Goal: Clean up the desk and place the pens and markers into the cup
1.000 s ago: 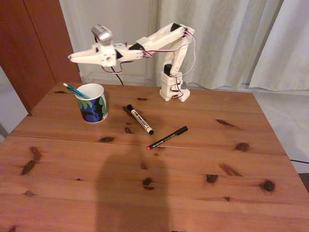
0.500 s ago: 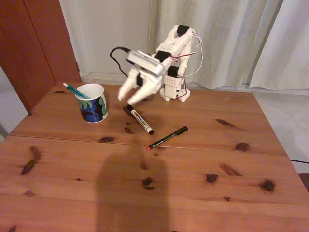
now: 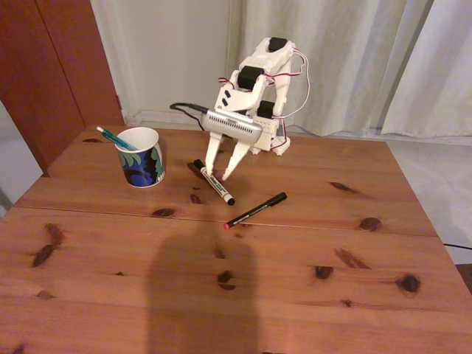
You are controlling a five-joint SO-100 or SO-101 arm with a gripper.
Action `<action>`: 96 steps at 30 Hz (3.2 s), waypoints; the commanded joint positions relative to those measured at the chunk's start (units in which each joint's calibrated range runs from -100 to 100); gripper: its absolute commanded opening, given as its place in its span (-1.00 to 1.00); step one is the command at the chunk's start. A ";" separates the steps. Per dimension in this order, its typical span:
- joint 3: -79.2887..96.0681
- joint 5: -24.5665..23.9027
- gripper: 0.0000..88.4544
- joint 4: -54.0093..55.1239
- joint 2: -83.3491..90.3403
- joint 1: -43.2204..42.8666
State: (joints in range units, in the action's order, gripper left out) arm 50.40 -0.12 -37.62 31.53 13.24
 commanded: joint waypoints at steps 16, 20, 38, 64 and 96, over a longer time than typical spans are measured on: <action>-0.72 5.99 -0.75 -0.70 -8.65 -2.82; 1.35 9.76 -0.75 -0.70 -8.65 -1.70; 5.50 24.69 -0.74 -0.70 -8.48 5.70; -3.97 30.92 -0.74 -17.91 -10.22 5.70; 0.18 45.07 -0.74 -18.25 -15.18 17.76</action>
State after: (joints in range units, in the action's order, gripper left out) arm 49.89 37.73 -55.79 15.85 30.91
